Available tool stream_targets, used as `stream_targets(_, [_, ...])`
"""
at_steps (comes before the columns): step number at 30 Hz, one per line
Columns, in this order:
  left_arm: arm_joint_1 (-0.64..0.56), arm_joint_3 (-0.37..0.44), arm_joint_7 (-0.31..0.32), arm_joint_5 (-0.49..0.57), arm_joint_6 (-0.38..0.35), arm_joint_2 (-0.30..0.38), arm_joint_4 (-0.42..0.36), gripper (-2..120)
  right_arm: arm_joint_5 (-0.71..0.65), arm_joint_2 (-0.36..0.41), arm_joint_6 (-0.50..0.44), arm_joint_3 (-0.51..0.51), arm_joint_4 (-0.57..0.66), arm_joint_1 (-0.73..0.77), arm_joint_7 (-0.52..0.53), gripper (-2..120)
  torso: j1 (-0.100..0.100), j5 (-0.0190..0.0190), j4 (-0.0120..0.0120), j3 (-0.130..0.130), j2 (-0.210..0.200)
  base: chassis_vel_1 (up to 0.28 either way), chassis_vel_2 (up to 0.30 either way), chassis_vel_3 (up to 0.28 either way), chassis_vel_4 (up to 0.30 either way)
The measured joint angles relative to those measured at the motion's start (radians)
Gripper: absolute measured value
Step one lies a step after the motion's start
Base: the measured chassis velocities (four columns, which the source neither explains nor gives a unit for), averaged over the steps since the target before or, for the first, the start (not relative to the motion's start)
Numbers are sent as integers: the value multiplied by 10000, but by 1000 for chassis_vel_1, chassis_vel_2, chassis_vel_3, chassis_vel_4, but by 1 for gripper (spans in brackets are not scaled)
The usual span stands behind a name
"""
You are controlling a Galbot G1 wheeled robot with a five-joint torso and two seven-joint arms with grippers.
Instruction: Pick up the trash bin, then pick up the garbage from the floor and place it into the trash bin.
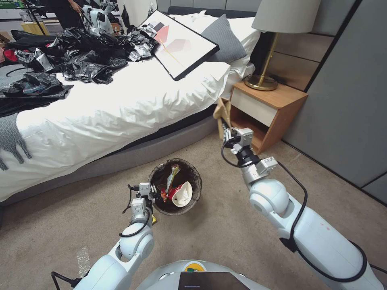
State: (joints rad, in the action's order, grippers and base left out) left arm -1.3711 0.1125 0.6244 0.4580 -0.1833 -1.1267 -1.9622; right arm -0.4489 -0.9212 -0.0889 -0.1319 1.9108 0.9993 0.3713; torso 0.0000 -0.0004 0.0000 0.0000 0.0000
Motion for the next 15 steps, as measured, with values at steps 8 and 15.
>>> stream_targets(8, [0, -139, -92, -26, -26, 70, -1, 2, -1052, 719, 351, 1418, 2822, -231, -745, 0, 0, 4, 0, 0, 0, 0, 0, 0, 0])
stream_targets(15, [48, -192, -120, -66, -43, 46, 60, 2, -1421, 1349, 312, 2840, 3381, -630, -1380, 0, 0, 5, 0, 0, 0, 0, 0, 0, 0])
